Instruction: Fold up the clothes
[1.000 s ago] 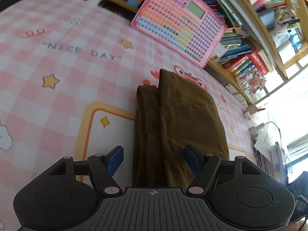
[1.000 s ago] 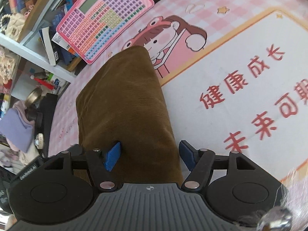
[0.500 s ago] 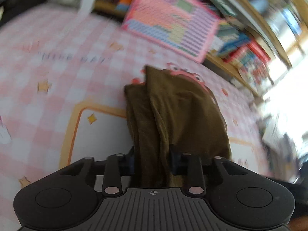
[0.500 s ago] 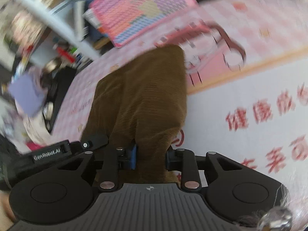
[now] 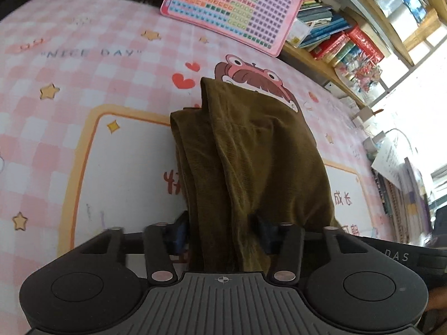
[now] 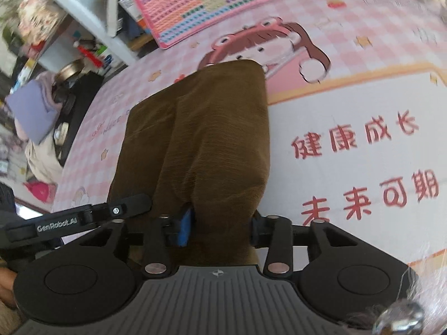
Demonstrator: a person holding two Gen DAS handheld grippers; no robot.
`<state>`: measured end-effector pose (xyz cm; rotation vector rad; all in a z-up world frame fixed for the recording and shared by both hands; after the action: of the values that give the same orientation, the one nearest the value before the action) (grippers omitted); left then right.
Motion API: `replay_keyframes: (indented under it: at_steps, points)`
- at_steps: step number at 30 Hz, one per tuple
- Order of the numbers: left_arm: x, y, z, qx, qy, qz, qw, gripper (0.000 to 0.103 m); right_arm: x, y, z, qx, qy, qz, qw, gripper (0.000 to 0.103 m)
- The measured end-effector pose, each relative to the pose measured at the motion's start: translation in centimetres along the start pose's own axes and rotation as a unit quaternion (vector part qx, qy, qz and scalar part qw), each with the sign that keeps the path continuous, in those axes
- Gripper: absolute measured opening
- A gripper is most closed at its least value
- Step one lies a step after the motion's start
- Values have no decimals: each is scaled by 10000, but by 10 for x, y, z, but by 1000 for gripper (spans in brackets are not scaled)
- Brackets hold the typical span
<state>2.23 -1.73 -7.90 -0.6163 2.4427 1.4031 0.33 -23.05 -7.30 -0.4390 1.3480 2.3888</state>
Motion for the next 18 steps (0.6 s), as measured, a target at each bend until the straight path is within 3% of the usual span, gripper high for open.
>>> replay_keyframes:
  at_steps: [7, 12, 18]
  points:
    - [0, -14, 1, 117, 307, -5, 9995, 51, -1, -15, -7, -332, -409, 184, 9984, 47]
    - [2, -7, -9, -42, 200, -241, 9995, 33, -1, -12, 3, -288, 35, 87, 9995, 28]
    - [5, 15, -31, -34, -121, -563, 9983, 30, -1, 10, 21, -145, 848, -395, 9955, 26]
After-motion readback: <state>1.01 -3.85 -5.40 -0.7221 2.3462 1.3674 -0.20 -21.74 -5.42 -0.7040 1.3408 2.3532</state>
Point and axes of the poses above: each gripper's, at about its wrist camera, not at the fingertips, and y roughly against the way its jaws point, z to its left, x to its underside, the point moved 5 cm from there along -y, roughly the way its jaws point, and after that the axes turned 2 degrees about y, right-handed, at the moved point
